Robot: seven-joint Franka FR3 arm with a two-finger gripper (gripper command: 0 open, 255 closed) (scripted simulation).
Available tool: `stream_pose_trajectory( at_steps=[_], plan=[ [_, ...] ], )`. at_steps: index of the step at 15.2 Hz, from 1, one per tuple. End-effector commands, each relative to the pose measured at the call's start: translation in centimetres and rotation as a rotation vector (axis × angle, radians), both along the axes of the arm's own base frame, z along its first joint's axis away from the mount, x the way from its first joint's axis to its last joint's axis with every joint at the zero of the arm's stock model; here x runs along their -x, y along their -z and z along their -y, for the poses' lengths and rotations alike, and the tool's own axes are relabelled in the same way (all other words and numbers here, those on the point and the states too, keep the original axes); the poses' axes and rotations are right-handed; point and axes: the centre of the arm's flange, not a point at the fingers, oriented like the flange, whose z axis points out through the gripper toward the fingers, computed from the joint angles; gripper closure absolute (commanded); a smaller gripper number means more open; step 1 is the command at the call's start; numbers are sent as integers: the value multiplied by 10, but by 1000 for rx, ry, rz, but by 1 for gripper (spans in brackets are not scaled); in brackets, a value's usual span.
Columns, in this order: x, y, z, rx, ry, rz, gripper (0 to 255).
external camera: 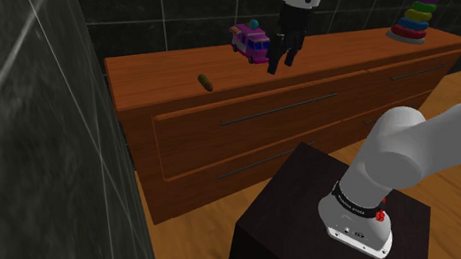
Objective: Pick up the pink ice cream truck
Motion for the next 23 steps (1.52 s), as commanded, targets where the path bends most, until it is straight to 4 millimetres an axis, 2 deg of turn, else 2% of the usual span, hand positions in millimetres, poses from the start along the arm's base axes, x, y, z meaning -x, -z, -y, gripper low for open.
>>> stream_pose_trajectory(
  at_steps=[1,23],
  plan=[
    [0,0,0,0,0,0,0],
    [-206,-39,201,24,72,-27,0]
  ],
)
